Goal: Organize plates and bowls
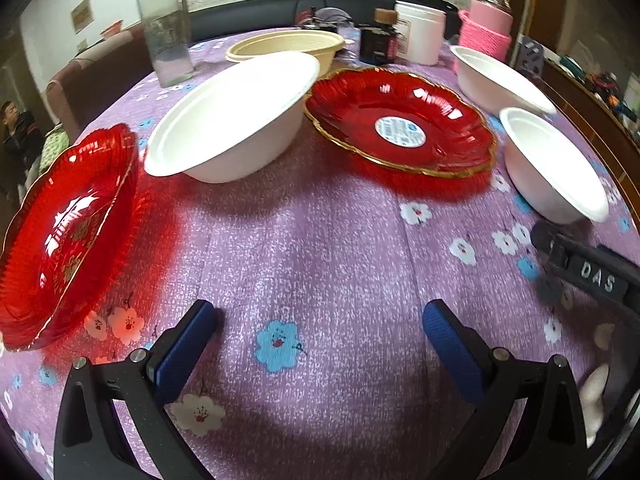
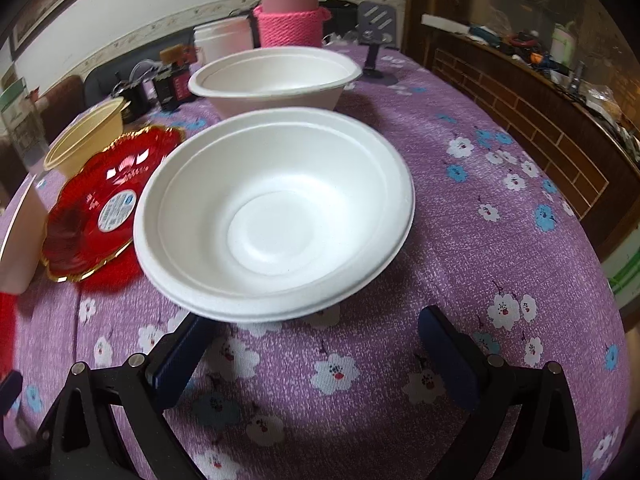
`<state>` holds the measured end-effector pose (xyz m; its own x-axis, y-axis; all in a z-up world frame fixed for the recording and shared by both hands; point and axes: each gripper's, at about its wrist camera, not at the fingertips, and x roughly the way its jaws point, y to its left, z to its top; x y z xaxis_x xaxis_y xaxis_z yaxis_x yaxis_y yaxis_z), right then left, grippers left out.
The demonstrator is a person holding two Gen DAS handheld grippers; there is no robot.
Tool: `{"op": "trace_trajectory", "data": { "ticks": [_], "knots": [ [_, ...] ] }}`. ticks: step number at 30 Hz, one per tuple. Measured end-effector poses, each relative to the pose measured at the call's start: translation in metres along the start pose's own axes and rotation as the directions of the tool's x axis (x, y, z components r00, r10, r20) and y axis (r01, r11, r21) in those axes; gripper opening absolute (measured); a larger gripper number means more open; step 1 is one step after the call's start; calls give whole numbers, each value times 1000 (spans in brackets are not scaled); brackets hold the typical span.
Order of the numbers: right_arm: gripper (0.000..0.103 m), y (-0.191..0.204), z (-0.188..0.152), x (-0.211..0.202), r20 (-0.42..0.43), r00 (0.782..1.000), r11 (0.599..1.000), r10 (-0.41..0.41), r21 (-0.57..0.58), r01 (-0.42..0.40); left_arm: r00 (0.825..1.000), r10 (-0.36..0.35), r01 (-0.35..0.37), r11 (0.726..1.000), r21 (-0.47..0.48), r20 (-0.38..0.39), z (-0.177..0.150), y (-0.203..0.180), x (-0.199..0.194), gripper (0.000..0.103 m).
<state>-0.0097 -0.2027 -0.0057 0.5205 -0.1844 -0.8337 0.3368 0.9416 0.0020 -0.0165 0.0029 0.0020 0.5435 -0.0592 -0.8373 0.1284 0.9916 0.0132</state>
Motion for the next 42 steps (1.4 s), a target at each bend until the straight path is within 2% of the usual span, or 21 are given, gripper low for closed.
{"op": "trace_trajectory", "data": {
  "ticks": [4,6,9,12,16,19,26,29,34,42],
  "knots": [
    [102,0,-4,-3,-3,1000,1000,6,-4,-6,1000,-13,13,1000,13,-5,-7,1,-6,103],
    [102,1,-7,-4,0,1000,1000,10,-7,-10,1000,-11,11,1000,5,17,-12,4,-13,103],
    [102,2,-13,-8,-2,1000,1000,16,-18,-16,992,-9,11,1000,-15,125,-21,13,-42,103],
    [102,1,-22,-14,4,1000,1000,21,-21,-21,973,25,-17,999,-36,228,-28,23,-75,103],
    [102,-2,-31,-21,18,999,999,35,-11,-35,956,29,-3,996,-89,291,-31,43,-107,103],
    [102,-5,-34,-24,34,998,999,44,8,-44,953,20,17,993,-117,303,-30,51,-119,103],
    [102,-6,-40,-31,48,999,999,25,28,-27,958,-29,69,989,-131,284,-35,60,-126,103],
    [102,-4,-45,-43,98,995,1000,2,21,-4,959,-47,86,988,-126,280,-38,61,-127,103],
    [102,0,-55,-77,190,982,1000,-11,29,6,956,-62,101,987,-122,287,-41,64,-131,103],
    [102,28,-65,-123,327,945,999,0,-50,18,953,-83,128,982,-137,293,-44,74,-136,103]
  ]
}}
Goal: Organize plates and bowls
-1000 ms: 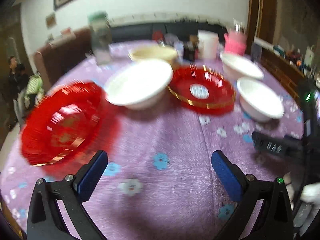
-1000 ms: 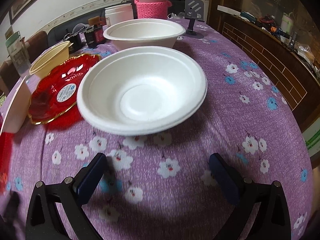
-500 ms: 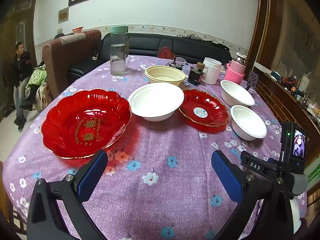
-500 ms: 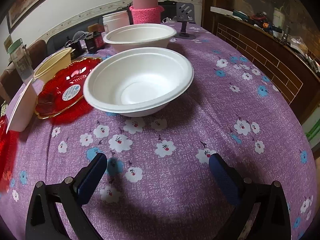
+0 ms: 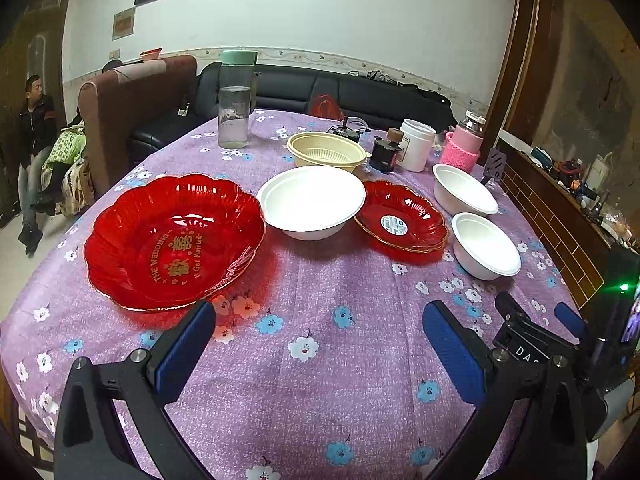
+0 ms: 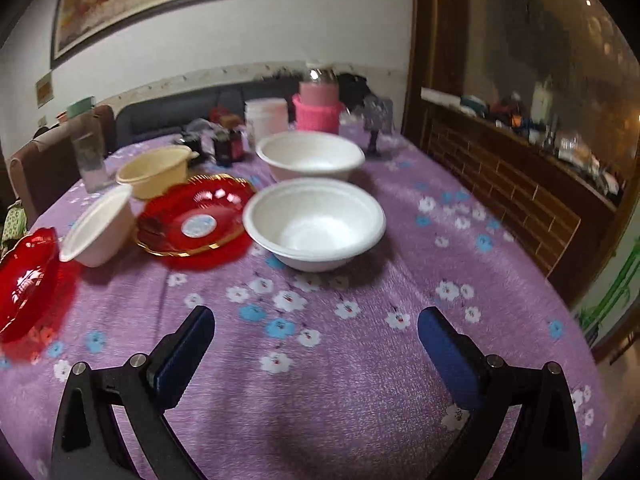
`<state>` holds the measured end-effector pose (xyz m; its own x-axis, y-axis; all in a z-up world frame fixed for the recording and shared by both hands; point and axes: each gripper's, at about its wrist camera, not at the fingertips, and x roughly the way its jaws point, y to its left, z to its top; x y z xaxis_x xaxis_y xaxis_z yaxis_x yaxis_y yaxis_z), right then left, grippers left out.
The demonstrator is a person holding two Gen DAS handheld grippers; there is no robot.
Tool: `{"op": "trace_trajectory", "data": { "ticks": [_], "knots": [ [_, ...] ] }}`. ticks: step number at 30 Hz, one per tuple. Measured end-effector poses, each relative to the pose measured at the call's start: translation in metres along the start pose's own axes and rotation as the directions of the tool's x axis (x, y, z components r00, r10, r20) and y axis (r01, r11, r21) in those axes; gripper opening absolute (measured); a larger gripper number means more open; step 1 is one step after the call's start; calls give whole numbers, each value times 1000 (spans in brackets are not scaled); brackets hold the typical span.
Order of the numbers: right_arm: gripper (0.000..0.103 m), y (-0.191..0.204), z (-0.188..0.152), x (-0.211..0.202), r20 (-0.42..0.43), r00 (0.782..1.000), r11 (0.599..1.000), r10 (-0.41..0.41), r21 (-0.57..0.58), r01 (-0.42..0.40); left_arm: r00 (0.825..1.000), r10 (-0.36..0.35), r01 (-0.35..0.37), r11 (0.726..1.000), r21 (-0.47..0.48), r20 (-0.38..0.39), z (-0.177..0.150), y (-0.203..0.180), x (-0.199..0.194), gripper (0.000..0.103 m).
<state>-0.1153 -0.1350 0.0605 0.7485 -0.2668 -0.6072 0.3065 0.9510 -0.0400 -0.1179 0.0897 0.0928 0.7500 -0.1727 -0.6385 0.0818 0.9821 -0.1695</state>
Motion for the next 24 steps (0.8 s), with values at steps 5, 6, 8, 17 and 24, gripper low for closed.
{"op": "trace_trajectory", "data": {
  "ticks": [5,6,8,17,24],
  "knots": [
    [102,15,4,-17,52,998,999,28,-25,-26,1000,-2,2,1000,-7,13,0,4,-6,103],
    [102,18,4,-20,59,998,999,32,-32,-30,1000,-1,1,1000,-7,14,0,5,-6,103],
    [102,24,4,-24,73,997,998,40,-45,-37,1000,-1,1,1000,-9,14,0,6,-7,103],
    [102,44,-1,-29,66,993,993,94,-84,-89,1000,30,-30,1000,-9,6,-1,13,-5,103],
    [102,48,-7,-23,33,993,991,113,-78,-110,999,48,-48,999,-6,-10,-4,17,1,103]
  ]
}}
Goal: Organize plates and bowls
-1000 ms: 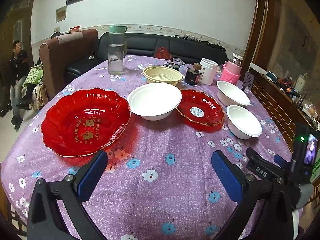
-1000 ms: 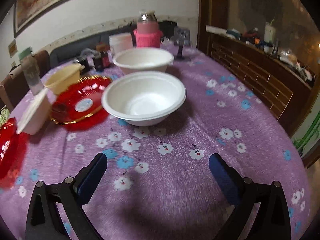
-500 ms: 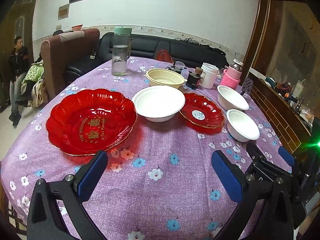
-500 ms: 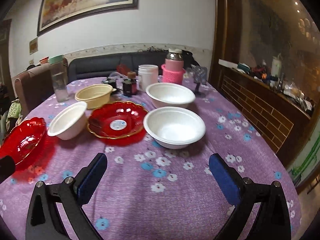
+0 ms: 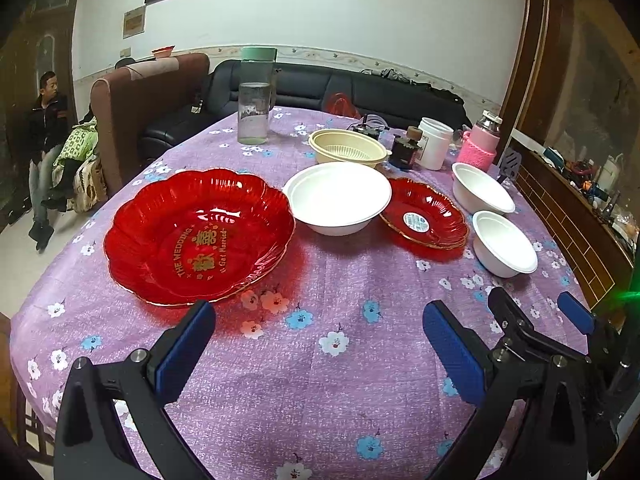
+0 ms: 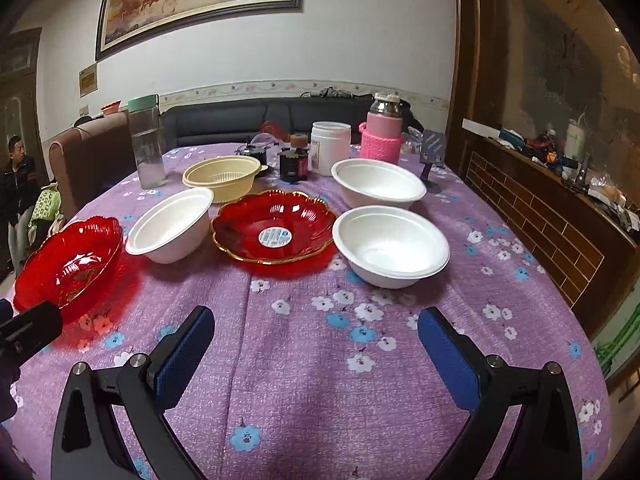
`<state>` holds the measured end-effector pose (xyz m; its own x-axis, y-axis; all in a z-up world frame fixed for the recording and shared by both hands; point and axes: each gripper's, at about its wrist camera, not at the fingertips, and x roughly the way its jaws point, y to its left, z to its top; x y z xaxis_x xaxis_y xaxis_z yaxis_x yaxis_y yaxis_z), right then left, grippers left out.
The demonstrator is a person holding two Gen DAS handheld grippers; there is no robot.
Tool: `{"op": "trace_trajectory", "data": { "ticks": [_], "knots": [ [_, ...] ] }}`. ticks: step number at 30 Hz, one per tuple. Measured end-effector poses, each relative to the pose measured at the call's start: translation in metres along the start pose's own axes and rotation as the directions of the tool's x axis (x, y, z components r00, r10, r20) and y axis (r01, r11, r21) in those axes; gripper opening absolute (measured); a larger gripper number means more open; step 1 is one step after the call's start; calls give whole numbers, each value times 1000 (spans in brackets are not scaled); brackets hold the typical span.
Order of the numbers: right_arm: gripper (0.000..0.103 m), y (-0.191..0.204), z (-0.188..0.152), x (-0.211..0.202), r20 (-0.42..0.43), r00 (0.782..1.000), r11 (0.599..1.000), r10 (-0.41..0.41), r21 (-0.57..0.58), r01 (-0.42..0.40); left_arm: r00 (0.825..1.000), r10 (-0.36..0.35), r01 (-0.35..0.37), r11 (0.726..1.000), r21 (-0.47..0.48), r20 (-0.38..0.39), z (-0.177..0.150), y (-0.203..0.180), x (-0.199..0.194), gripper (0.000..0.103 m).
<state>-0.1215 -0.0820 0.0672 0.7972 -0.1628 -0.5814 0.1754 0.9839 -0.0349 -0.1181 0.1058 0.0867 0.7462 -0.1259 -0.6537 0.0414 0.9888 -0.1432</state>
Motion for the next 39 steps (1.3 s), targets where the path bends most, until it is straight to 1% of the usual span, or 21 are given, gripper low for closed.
{"op": "trace_trajectory", "data": {
  "ticks": [12,21,27,32,39],
  "knots": [
    [102,-2,-5,8,-32,999,1000,12,22,-11,1000,13,-13,1000,5,-15,-3,-1,5,103],
    [102,-9,-9,22,-92,996,995,21,102,-11,999,11,-10,1000,24,-30,-5,-8,8,103],
    [102,-12,-12,29,-102,995,992,22,127,-9,999,11,-10,1000,26,-32,-6,-9,8,103],
    [102,-17,-17,39,-138,990,988,29,155,-8,999,14,-13,1000,26,-47,-7,-10,13,103],
    [102,-17,-18,42,-148,988,987,43,162,-19,997,14,-12,1000,29,-73,-8,-11,20,103]
  ]
}}
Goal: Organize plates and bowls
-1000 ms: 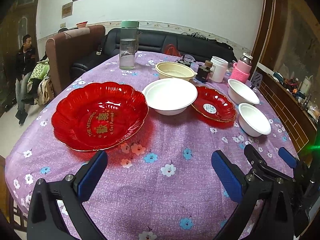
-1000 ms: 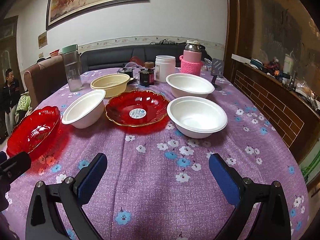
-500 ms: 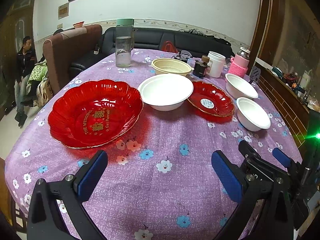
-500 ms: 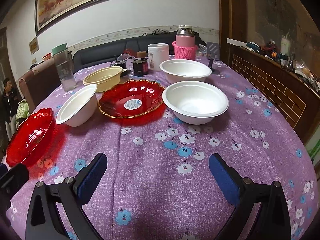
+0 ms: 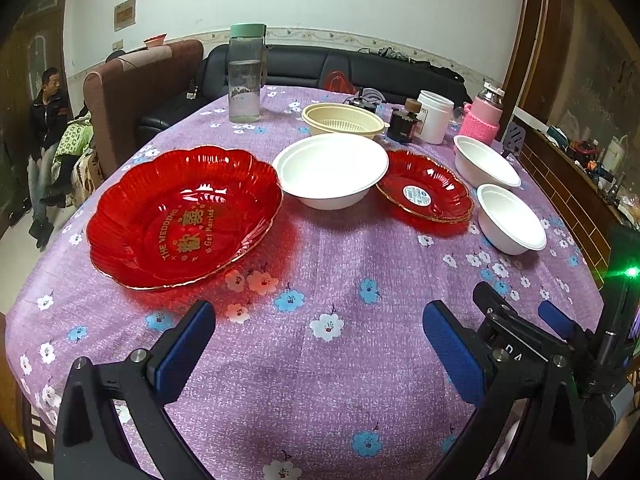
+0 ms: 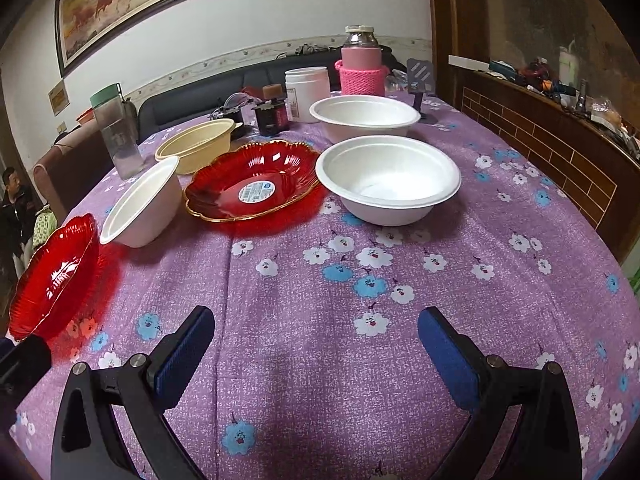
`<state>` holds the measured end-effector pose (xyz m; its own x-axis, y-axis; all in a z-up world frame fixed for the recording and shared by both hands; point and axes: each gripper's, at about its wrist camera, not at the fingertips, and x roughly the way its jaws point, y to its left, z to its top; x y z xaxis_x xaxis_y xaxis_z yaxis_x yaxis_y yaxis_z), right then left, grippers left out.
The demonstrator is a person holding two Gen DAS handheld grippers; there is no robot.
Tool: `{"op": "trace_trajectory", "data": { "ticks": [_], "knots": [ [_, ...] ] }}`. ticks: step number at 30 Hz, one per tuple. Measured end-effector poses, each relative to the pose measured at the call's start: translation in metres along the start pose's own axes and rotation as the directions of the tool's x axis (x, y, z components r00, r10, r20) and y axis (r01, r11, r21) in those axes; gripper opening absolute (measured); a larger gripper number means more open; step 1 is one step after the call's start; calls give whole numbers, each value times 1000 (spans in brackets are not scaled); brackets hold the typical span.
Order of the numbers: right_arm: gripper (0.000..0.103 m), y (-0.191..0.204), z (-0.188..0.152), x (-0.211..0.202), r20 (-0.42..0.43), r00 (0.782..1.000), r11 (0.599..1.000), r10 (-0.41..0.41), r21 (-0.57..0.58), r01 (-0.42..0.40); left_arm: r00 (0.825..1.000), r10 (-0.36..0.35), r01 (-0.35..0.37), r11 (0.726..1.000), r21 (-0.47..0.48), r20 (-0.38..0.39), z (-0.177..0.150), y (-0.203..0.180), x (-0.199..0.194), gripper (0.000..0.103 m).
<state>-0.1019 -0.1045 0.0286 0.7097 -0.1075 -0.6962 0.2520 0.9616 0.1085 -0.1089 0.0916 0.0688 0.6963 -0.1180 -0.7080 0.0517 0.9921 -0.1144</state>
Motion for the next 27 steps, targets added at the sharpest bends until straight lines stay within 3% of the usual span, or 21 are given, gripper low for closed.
{"op": "trace_trajectory", "data": {
  "ticks": [27],
  "knots": [
    [102,8,-3,5,-26,1000,999,8,-44,-9,1000,10,-10,1000,19,-10,-1,-10,8,103]
  ]
}}
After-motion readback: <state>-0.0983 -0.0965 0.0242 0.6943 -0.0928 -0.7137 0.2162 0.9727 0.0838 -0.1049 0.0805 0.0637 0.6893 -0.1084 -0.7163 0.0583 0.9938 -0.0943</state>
